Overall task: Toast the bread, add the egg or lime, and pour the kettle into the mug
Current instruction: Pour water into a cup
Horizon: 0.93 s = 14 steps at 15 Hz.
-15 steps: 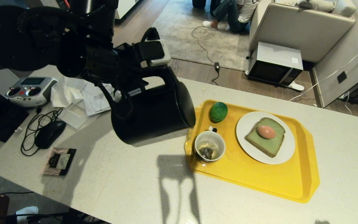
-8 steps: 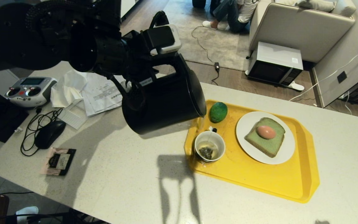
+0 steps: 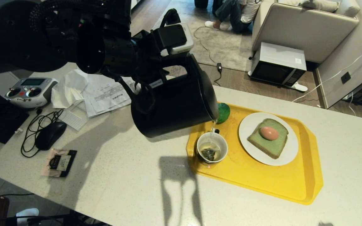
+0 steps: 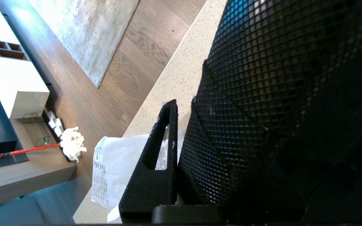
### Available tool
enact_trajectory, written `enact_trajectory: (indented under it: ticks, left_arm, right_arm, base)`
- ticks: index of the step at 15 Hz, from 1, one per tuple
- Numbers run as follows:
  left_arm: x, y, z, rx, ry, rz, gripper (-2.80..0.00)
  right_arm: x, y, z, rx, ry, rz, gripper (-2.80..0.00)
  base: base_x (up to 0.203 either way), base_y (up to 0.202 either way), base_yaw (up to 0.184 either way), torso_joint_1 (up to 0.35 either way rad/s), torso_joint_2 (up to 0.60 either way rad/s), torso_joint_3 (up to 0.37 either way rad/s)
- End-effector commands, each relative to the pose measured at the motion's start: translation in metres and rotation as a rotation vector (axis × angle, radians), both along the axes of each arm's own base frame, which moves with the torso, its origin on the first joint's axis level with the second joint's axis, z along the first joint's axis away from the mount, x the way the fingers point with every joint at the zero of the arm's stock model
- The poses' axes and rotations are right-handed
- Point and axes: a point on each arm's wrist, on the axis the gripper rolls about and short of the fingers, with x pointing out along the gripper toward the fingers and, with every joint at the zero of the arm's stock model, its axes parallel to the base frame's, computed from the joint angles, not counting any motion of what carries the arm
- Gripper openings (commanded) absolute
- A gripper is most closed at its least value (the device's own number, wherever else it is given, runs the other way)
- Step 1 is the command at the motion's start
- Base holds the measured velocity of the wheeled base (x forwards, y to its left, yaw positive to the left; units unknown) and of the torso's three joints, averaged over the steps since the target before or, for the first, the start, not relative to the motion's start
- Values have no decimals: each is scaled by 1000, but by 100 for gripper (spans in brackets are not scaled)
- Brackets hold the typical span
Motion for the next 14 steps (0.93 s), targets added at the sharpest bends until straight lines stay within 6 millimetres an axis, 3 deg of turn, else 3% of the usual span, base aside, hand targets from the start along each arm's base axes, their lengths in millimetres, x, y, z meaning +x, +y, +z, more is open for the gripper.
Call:
enact_trajectory:
  ticks: [1,14]
  left_arm:
    - [-3,-3,0,-1,2,-10,-280]
    - [-10,-13,-4,8,14,-21,-280]
  right_arm:
    - [0,0,0,-1,1,1,-280]
    - [0,0,0,-1,1,1,-280]
  base:
    - [0,0,0,0,0,0]
    - [0,0,0,0,0,0]
